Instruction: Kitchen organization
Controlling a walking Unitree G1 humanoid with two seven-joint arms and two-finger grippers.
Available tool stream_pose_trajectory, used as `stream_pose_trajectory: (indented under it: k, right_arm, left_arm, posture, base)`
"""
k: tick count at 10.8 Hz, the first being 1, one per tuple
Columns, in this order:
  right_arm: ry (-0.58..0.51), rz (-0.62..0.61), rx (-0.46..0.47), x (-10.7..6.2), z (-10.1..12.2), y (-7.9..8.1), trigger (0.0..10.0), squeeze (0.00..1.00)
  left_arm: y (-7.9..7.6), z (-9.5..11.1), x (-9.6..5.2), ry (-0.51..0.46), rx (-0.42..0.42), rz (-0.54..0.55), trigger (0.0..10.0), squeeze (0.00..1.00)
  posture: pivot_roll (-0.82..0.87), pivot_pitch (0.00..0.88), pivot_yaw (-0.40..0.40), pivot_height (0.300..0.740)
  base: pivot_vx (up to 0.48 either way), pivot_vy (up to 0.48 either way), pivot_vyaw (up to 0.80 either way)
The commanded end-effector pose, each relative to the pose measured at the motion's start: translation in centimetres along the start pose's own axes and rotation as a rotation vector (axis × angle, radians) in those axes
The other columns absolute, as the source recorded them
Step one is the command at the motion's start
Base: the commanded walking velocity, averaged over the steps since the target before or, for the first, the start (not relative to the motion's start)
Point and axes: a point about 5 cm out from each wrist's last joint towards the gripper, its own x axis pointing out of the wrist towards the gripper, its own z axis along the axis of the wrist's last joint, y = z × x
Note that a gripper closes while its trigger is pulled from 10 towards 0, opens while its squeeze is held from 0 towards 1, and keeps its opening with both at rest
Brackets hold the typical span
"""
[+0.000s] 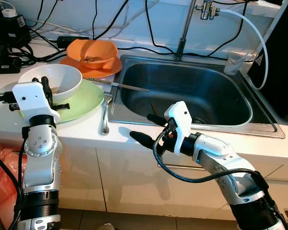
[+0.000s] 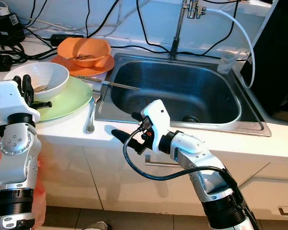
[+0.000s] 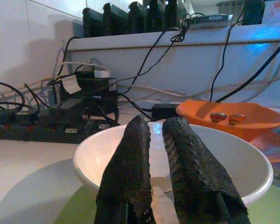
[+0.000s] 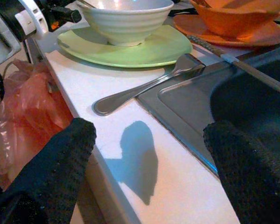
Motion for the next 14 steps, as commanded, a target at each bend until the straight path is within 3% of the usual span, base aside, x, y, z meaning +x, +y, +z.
stream_pose_trajectory:
  k: [1,2,4,7,10,14]
  right_arm:
    - [-0.006,0.004,0.001,-0.2,0.3,0.0,10.0,0.0]
    - [-0.013,-0.027,0.005,-0.2,0.3,-0.2,10.0,0.0]
    - [-0.024,-0.062,0.003,-0.1,0.4,-0.5,10.0,0.0]
    - [-0.043,-0.122,-0.008,-0.3,0.6,-1.0,10.0,0.0]
    - [-0.081,-0.275,-0.023,-0.7,1.5,-2.7,10.0,0.0]
    - [-0.093,-0.466,-0.054,-2.4,2.0,-4.0,10.0,0.0]
  left_arm:
    - [-0.5,0.3,0.3,-0.009,-0.008,-0.02,0.0,0.0]
    - [-2.2,2.1,0.5,-0.103,0.013,-0.103,0.0,0.0]
    - [-3.7,3.9,0.6,-0.205,0.046,-0.176,0.0,0.0]
    - [-4.7,4.1,1.0,-0.214,0.027,-0.214,0.0,0.0]
    - [-6.0,4.3,1.4,-0.216,0.005,-0.264,0.0,0.0]
    - [-10.2,3.9,1.6,-0.17,-0.054,-0.367,0.0,0.0]
  posture:
    - [0.12,0.0,-0.038,0.74]
    - [0.11,0.0,-0.026,0.74]
    - [0.1,0.0,-0.016,0.74]
    - [0.08,0.0,0.003,0.74]
    - [0.06,0.0,0.023,0.74]
    - [-0.01,0.0,0.051,0.74]
  base:
    - [0.0,0.0,0.0]
    - [0.0,0.0,0.0]
    - [0.0,0.0,0.0]
    - [0.0,0.0,0.0]
    - [0.0,0.0,0.0]
    - [0.0,0.0,0.0]
